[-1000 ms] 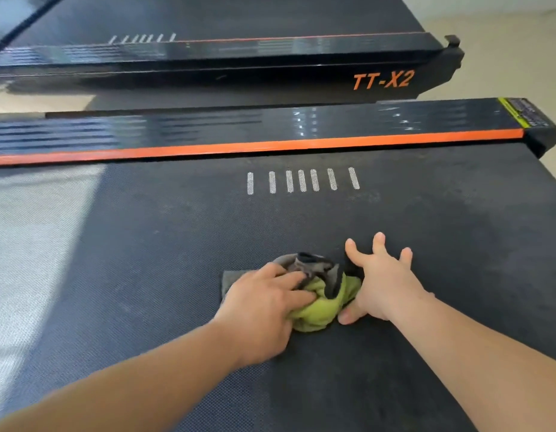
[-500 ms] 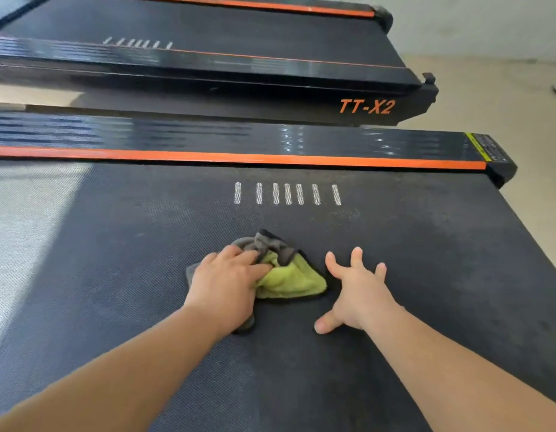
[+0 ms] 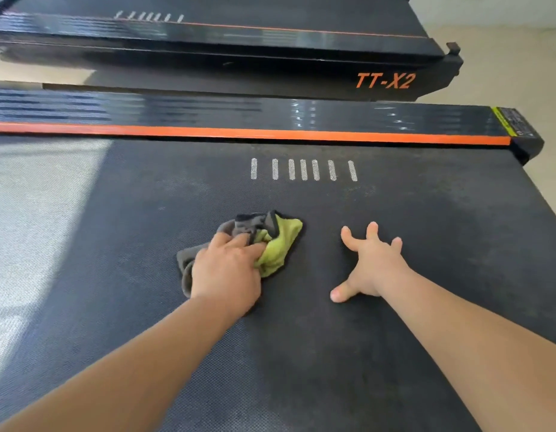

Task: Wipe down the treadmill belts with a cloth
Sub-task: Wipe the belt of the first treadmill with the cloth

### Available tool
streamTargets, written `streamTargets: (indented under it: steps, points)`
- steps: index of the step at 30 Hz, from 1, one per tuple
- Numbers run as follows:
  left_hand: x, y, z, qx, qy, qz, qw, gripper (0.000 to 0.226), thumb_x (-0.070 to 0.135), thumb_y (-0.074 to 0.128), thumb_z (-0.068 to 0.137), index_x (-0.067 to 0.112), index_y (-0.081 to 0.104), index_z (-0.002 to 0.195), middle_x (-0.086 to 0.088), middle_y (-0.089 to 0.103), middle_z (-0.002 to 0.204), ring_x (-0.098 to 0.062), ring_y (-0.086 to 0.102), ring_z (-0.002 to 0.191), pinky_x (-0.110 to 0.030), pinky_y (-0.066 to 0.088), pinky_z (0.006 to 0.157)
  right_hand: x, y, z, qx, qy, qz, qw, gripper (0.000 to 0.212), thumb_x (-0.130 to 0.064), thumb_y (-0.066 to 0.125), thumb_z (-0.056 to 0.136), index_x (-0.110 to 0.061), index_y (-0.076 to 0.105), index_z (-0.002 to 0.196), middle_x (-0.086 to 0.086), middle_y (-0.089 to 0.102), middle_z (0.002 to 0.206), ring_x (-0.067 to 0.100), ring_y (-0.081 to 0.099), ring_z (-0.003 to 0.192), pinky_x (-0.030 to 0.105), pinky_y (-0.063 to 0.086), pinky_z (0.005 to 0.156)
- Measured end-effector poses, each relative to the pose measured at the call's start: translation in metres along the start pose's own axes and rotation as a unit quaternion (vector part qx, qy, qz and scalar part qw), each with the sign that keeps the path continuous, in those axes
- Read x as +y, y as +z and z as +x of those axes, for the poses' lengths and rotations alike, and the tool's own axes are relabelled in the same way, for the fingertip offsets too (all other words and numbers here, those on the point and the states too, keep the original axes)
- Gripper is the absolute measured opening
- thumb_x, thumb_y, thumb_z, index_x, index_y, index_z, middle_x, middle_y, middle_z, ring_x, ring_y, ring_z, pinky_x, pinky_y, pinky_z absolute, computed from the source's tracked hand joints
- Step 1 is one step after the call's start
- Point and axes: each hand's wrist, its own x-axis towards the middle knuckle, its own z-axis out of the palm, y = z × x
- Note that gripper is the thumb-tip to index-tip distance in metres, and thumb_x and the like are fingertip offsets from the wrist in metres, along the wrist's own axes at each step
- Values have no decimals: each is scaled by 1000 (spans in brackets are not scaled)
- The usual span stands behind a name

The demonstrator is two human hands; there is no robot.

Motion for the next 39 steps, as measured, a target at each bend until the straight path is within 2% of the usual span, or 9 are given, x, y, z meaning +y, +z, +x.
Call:
streamTargets:
  steps: [6,8,12,18,20,22,24,29,39]
  points:
    - [13,5,-59,-48,264,-16,963,37,44,46,84,45,64,116,16,60,106,-19,54,97,-37,53,73,1,1,0,2,-4,10,1000,143,-55,97,54,-61,-6,153,-12,-25,165,47,-19,151,75,32,109]
    - [-12,6,-43,-7,213,35,976,35,41,52,85,45,66,116,14,61,107,-24,57,99,-39,53,69,0,0,-3,0,0,19,1000,144,-54,98,54,-61,-7,153,-12,-28,165,45,-23,151,77,29,110]
    - [1,-3,-45,-22,-31,14,999,40,39,56,93,44,59,132,12,58,121,-28,48,118,-44,53,83,1,6,-17,38,-4,40,998,136,-53,96,59,-58,-1,156,-15,-23,167,37,-17,155,76,33,106]
    - [33,5,-119,-105,115,-11,988,42,52,42,88,42,58,126,13,55,118,-24,45,115,-42,53,87,10,56,-74,126,-70,-19,989,75,-52,60,98,-44,18,159,-7,-7,170,31,0,157,63,45,105]
    - [24,4,-130,-119,104,-26,987,49,60,36,94,46,51,138,10,49,140,-24,39,132,-45,50,101,8,66,-93,73,-78,-31,994,92,-56,68,89,-47,11,160,-6,-8,170,34,1,157,62,44,106]
    - [27,5,-141,-142,44,-44,988,54,67,28,99,52,37,150,7,17,169,-27,12,154,-48,31,121,11,73,-108,20,-67,-39,997,120,-64,81,71,-50,1,159,-6,-14,170,39,-1,157,62,41,110]
    - [43,7,-145,-165,3,-54,985,57,70,22,99,54,31,153,7,-1,173,-28,-5,158,-50,12,127,15,81,-122,-18,-43,-42,998,137,-63,89,61,-54,-8,157,-9,-24,168,40,-9,156,63,39,112]
    - [59,5,-135,-195,-24,-61,979,64,81,32,93,54,38,150,8,7,172,-32,-7,158,-56,8,126,18,93,-137,-25,-18,12,999,140,-45,95,63,-64,-11,151,-24,-37,159,28,-29,153,83,27,104]
    - [44,11,-112,-175,30,-47,983,50,54,41,105,49,36,154,7,15,171,-32,-5,158,-58,4,126,17,88,-135,-48,-10,16,999,140,-40,97,65,-64,-10,152,-22,-37,160,31,-32,152,87,23,103]
